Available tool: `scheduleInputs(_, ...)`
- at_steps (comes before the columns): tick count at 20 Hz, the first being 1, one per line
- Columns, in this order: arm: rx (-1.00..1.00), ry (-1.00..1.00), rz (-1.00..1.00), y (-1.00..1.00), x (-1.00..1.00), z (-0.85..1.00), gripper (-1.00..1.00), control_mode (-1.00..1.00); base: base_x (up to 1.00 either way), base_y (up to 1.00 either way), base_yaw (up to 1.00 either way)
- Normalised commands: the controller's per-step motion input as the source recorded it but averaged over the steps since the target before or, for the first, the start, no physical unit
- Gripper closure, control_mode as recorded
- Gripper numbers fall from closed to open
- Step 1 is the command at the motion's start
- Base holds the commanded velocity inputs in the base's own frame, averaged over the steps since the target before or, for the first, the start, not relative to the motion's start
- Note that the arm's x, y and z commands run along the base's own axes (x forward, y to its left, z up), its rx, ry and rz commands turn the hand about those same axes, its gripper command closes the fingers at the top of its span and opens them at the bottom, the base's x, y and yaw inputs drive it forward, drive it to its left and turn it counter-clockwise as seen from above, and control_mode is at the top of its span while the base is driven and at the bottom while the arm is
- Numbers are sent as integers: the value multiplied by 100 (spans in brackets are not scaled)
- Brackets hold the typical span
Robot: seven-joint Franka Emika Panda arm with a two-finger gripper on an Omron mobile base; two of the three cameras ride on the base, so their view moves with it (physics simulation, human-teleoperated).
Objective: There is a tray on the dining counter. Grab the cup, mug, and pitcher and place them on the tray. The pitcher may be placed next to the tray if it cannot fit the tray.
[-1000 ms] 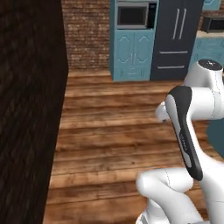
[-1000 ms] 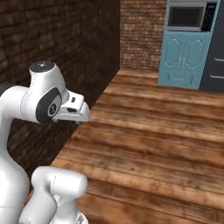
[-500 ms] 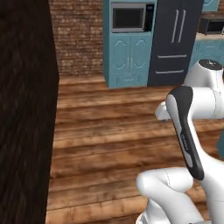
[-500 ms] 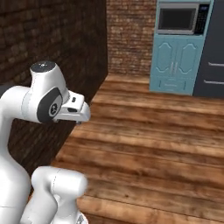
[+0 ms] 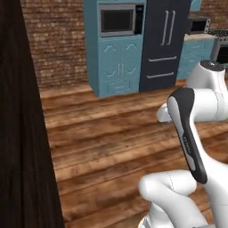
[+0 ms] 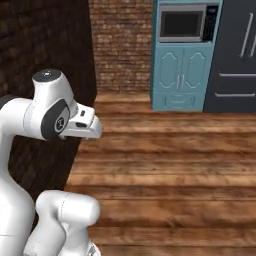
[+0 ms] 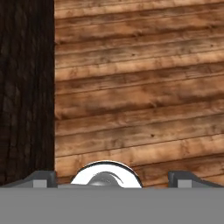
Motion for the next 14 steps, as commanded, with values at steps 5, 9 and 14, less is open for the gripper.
scheduleInputs(5,0,0,0,0,0,0,-100,100,100,62,-49)
scheduleInputs(9,0,0,0,0,0,0,-100,100,100,56,-55)
scheduleInputs(14,0,0,0,0,0,0,-100,100,97,17,-57)
